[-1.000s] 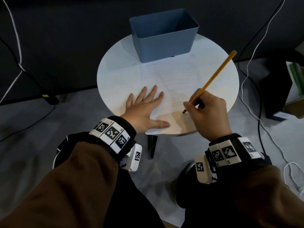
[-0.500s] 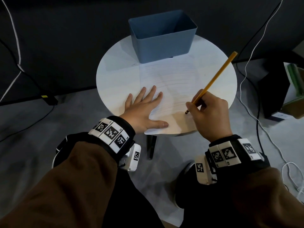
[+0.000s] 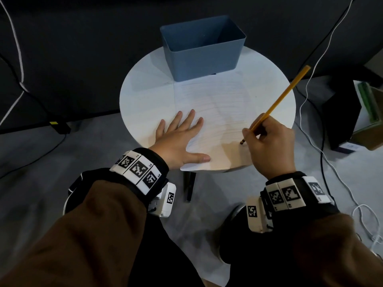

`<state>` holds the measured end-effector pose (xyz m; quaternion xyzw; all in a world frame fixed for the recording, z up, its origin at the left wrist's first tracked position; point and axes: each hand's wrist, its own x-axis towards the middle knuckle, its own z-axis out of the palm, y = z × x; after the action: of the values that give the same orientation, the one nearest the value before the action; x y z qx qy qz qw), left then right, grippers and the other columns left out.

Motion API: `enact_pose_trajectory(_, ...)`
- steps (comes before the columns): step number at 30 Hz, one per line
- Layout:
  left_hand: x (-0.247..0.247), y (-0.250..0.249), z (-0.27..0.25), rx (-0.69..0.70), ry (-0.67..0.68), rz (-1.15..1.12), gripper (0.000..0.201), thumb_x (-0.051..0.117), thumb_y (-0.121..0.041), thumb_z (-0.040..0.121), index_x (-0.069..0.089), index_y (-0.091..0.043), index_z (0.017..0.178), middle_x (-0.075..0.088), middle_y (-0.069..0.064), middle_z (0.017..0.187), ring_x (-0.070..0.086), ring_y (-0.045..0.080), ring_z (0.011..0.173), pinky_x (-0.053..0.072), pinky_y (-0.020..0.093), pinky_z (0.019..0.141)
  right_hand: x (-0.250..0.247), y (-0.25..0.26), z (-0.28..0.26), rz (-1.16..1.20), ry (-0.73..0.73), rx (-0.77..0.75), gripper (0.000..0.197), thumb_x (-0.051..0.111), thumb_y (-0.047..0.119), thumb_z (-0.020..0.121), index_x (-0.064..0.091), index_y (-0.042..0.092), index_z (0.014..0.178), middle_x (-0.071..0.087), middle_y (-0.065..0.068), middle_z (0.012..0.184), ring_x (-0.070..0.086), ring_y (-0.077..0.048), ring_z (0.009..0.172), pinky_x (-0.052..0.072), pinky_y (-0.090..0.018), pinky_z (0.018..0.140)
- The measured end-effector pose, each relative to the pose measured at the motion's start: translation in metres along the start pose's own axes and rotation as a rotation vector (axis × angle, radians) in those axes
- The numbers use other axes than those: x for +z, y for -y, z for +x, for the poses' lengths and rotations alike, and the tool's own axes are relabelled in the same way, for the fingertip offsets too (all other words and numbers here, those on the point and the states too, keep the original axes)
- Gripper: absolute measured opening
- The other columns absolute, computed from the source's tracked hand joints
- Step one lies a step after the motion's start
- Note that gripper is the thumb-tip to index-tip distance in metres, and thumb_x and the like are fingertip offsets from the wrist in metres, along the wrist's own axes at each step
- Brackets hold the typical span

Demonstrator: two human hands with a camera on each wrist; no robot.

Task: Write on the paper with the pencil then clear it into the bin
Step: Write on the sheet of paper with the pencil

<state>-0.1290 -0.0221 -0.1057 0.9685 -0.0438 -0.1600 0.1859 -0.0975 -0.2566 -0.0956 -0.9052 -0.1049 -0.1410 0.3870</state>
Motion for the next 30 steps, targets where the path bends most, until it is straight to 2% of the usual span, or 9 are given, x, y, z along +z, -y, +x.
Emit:
enact_pose_trajectory(3,0.000,0.000,0.000,0.001,0.002,-0.010,0.103,0.053,-0.079,0.079,-0.006,-0.044,0.156,-0.024,-0.020,0.161,-0.027,0.007,0.147,-0.017,0.047,0.119,0.007,0.006,-0.004,0.004,0.071,-0.025,0.018,0.072,0.017,0.091,0.059,0.018,0.078,0.061,0.015,0.066,0.058,0.000,0.060,0.036,-0.008,0.057)
enact_pose_trajectory(6,0.000,0.000,0.000,0.001,0.005,0.000,0.103,0.052,-0.079,0.079,-0.006,-0.044,0.156,-0.025,-0.020,0.161,-0.028,0.007,0.147,-0.017,0.046,0.119,0.001,-0.002,-0.002,-0.026,0.035,0.014,0.017,0.072,0.016,0.091,0.060,0.016,0.080,0.060,0.015,0.067,0.058,0.004,0.060,0.036,-0.009,0.055)
enact_pose_trajectory(9,0.001,0.000,0.000,0.002,0.001,0.006,0.103,0.053,-0.078,0.080,-0.006,-0.044,0.156,-0.025,-0.019,0.161,-0.027,0.008,0.147,-0.017,0.046,0.119,-0.008,-0.008,0.003,-0.042,0.008,0.083,0.016,0.071,0.015,0.092,0.060,0.013,0.081,0.058,0.015,0.069,0.057,0.013,0.063,0.037,-0.004,0.055)
enact_pose_trajectory(12,0.001,0.000,0.001,0.001,-0.004,0.005,0.103,0.054,-0.077,0.080,-0.006,-0.044,0.156,-0.024,-0.020,0.161,-0.027,0.008,0.148,-0.016,0.046,0.119,-0.011,-0.012,0.005,-0.074,-0.019,0.116,0.015,0.071,0.017,0.092,0.061,0.014,0.081,0.057,0.016,0.070,0.056,0.016,0.066,0.037,0.001,0.057)
enact_pose_trajectory(16,0.002,0.000,0.001,-0.001,-0.005,0.012,0.103,0.054,-0.078,0.080,-0.006,-0.044,0.156,-0.024,-0.020,0.161,-0.026,0.008,0.148,-0.016,0.047,0.120,-0.013,-0.009,0.006,-0.025,-0.022,0.108,0.015,0.071,0.016,0.092,0.062,0.011,0.081,0.060,0.013,0.069,0.058,0.012,0.065,0.039,-0.002,0.057)
enact_pose_trajectory(20,0.001,0.000,0.002,-0.003,-0.001,0.010,0.103,0.054,-0.078,0.079,-0.006,-0.044,0.156,-0.024,-0.020,0.161,-0.026,0.008,0.148,-0.016,0.047,0.120,-0.011,-0.008,0.002,-0.006,0.068,0.059,0.015,0.073,0.019,0.090,0.063,0.014,0.080,0.063,0.010,0.070,0.061,-0.003,0.065,0.045,-0.014,0.058)
enact_pose_trajectory(25,0.002,0.001,0.002,0.000,0.003,0.010,0.104,0.053,-0.078,0.079,-0.007,-0.044,0.156,-0.024,-0.020,0.161,-0.027,0.008,0.148,-0.017,0.046,0.120,-0.020,-0.017,0.006,-0.060,0.018,0.078,0.015,0.073,0.019,0.090,0.063,0.013,0.081,0.062,0.008,0.070,0.060,-0.011,0.064,0.052,-0.026,0.061)
enact_pose_trajectory(28,0.002,0.001,0.002,0.002,0.005,0.009,0.104,0.053,-0.078,0.079,-0.007,-0.043,0.156,-0.025,-0.020,0.161,-0.027,0.008,0.147,-0.017,0.046,0.120,-0.020,-0.013,0.003,-0.033,0.044,0.048,0.016,0.073,0.020,0.090,0.063,0.014,0.080,0.064,0.007,0.070,0.061,-0.010,0.066,0.051,-0.020,0.060)
enact_pose_trajectory(30,0.001,0.001,0.002,0.000,0.009,0.009,0.103,0.052,-0.078,0.080,-0.007,-0.043,0.156,-0.025,-0.019,0.161,-0.027,0.008,0.148,-0.017,0.046,0.120,-0.019,-0.011,0.000,-0.033,0.101,0.003,0.015,0.074,0.019,0.090,0.063,0.014,0.080,0.065,0.006,0.069,0.061,-0.010,0.063,0.052,-0.024,0.059)
